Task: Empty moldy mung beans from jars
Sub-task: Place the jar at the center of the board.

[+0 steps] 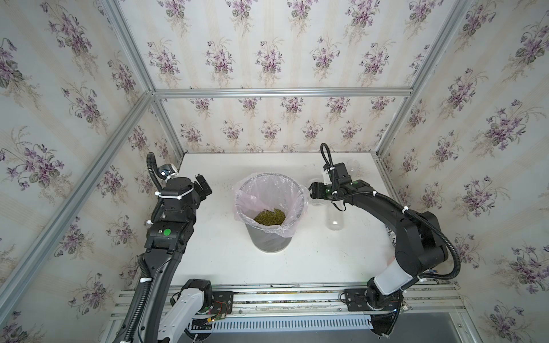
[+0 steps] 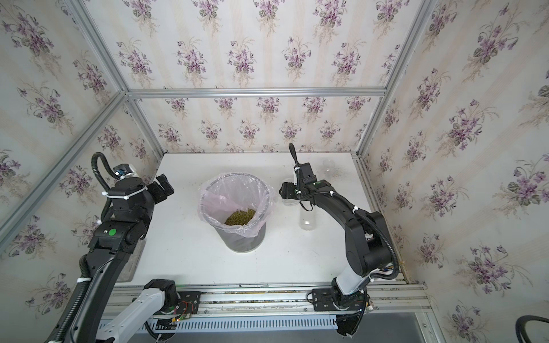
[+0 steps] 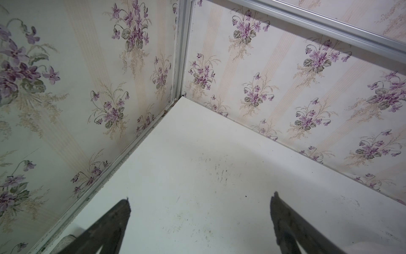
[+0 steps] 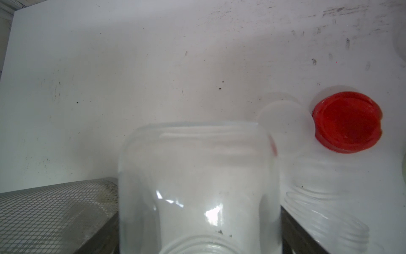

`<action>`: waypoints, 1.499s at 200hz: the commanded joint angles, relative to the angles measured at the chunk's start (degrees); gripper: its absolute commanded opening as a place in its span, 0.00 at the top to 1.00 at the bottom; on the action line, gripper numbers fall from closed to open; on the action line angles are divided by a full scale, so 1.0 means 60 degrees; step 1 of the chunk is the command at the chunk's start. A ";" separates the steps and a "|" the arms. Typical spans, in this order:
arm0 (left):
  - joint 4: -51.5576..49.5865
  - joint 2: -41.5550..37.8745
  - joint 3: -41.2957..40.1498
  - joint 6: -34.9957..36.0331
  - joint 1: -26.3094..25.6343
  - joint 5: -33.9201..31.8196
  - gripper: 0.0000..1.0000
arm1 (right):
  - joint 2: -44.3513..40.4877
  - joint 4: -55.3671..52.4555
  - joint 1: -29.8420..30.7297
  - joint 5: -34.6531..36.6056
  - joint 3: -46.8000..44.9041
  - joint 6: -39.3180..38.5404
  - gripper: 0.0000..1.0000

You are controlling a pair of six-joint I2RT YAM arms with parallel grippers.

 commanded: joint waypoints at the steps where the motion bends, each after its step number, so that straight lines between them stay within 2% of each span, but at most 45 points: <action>1: 0.0135 0.0013 0.0065 -0.0212 0.0006 -0.0038 0.00 | 0.0055 0.0583 0.0167 0.0080 0.0036 -0.0066 0.94; 78: 0.0138 -0.0032 0.0051 -0.0222 0.0004 -0.0056 0.00 | 0.0085 0.0470 0.0340 0.0555 -0.0157 -0.0125 0.95; 159: 0.0135 0.0028 0.0051 -0.0237 0.0005 -0.0027 0.00 | 0.0725 0.0728 0.0455 0.0410 -0.0231 -0.0036 0.95; 300: 0.0139 0.0008 0.0036 -0.0238 0.0006 -0.0041 0.01 | 0.0943 0.0947 0.0570 0.0550 -0.0401 0.0065 0.94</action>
